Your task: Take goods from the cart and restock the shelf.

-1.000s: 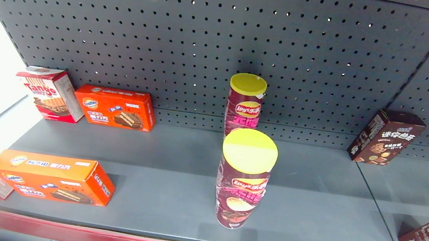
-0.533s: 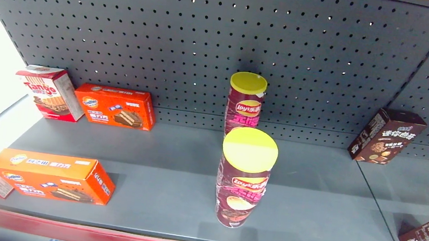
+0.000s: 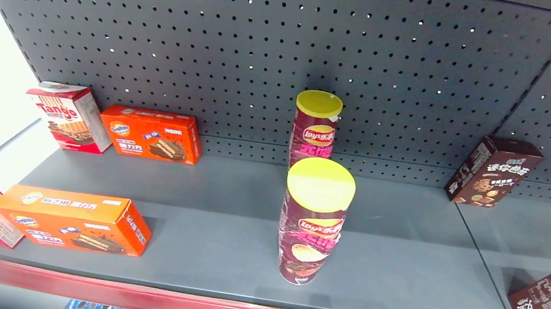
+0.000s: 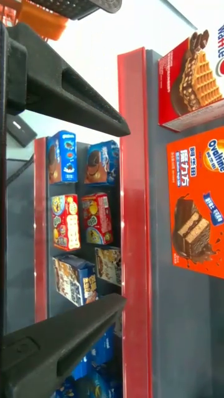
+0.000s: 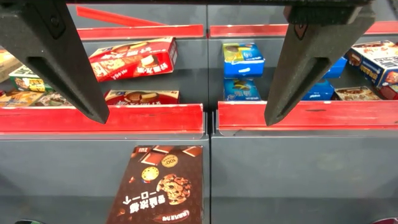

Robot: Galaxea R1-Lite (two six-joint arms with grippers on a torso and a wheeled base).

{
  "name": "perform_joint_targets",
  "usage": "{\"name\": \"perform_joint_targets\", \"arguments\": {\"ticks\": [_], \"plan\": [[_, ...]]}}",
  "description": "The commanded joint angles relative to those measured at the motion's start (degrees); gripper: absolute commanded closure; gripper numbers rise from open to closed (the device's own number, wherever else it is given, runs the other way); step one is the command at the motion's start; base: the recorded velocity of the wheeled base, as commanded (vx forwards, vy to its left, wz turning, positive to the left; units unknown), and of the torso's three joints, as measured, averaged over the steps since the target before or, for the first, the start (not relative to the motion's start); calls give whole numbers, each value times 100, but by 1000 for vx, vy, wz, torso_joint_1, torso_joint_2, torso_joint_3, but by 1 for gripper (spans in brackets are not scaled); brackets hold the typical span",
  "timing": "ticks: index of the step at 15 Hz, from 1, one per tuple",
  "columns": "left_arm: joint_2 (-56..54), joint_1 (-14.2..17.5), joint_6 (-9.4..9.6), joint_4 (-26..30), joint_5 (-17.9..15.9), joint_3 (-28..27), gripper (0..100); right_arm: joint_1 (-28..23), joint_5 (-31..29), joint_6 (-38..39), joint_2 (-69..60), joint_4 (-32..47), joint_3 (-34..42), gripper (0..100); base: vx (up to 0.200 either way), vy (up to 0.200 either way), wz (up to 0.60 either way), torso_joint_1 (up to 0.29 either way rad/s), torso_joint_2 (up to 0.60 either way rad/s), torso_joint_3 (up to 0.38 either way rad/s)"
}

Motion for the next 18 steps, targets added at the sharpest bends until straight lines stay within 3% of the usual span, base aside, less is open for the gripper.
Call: {"name": "perform_joint_targets", "arguments": {"ticks": [1, 16, 18], "plan": [[18, 1, 0, 2, 3, 1, 0, 2, -2, -2, -2, 0, 0, 0, 0, 0, 0, 0, 0, 0], [18, 1, -9, 2, 12, 1, 0, 2, -2, -2, -2, -9, 0, 0, 0, 0, 0, 0, 0, 0], [18, 1, -9, 2, 12, 1, 0, 2, -2, 7, -2, -9, 0, 0, 0, 0, -600, 5, -2, 2]]}}
